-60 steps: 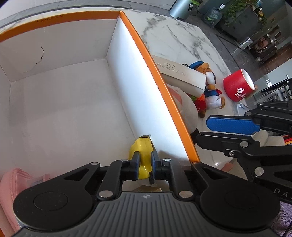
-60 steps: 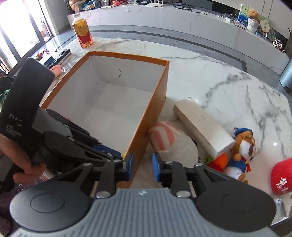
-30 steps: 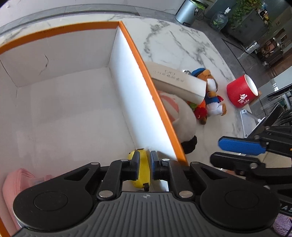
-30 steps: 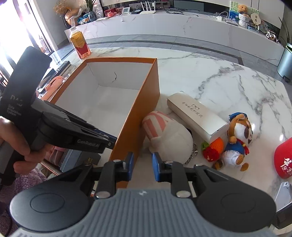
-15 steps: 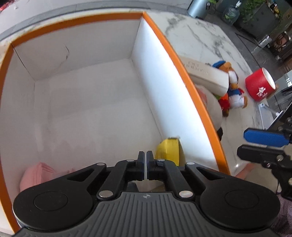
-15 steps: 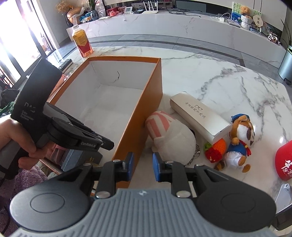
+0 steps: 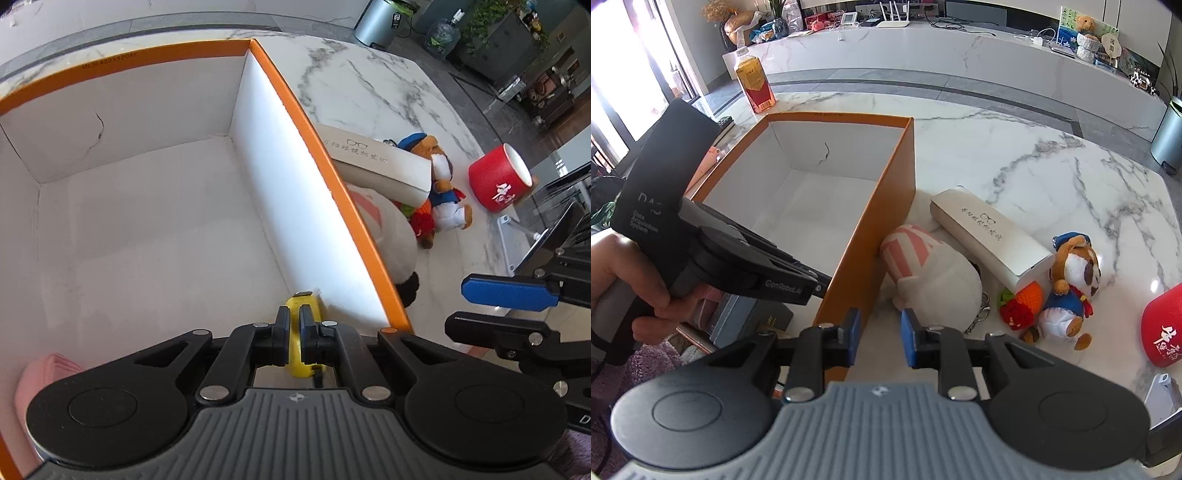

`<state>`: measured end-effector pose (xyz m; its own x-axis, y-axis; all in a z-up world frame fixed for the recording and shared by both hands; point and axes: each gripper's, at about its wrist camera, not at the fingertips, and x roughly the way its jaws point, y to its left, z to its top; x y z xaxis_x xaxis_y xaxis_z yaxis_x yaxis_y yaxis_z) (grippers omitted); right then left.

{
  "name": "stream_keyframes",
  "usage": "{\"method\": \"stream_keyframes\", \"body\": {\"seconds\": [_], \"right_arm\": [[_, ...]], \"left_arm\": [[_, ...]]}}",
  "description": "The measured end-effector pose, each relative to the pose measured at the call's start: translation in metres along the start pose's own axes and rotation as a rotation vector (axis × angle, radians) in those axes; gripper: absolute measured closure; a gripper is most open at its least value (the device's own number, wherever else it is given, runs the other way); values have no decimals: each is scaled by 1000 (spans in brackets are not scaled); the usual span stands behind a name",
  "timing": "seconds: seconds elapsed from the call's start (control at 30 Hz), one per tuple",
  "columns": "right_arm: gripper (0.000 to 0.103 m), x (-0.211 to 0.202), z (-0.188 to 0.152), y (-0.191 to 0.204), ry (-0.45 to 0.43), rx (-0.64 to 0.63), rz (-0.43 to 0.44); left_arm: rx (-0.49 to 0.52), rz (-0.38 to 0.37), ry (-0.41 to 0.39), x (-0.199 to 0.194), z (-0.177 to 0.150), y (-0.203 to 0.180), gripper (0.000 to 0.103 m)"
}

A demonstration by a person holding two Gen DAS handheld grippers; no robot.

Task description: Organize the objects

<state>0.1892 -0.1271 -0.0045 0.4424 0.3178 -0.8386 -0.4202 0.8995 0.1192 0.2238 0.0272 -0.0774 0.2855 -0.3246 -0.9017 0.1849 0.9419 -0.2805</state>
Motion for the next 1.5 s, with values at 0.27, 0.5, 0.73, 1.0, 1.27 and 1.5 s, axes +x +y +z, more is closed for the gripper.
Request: {"method": "stream_keyframes", "body": {"seconds": [0.27,0.5,0.73,1.0,1.27,1.5], "right_arm": [[73,0,1,5,-10,-11,5],[73,2,3,5,-5,-9,0],[73,4,1,3,5,-12,-13],[73,4,2,6,8,-18,-14],[72,6,3,12,15,-22,-12],[71,5,4,17,15,-28,-10]], "left_arm": [[-12,73,5,-3,-6,14,103],[52,-57,-82,-19,8,1,94],[170,-64,-23,0,10,-8,94],[305,-11,13,3,4,-8,100],[390,91,76,6,-8,3,102],[353,58,39,1,-7,9,102]]}}
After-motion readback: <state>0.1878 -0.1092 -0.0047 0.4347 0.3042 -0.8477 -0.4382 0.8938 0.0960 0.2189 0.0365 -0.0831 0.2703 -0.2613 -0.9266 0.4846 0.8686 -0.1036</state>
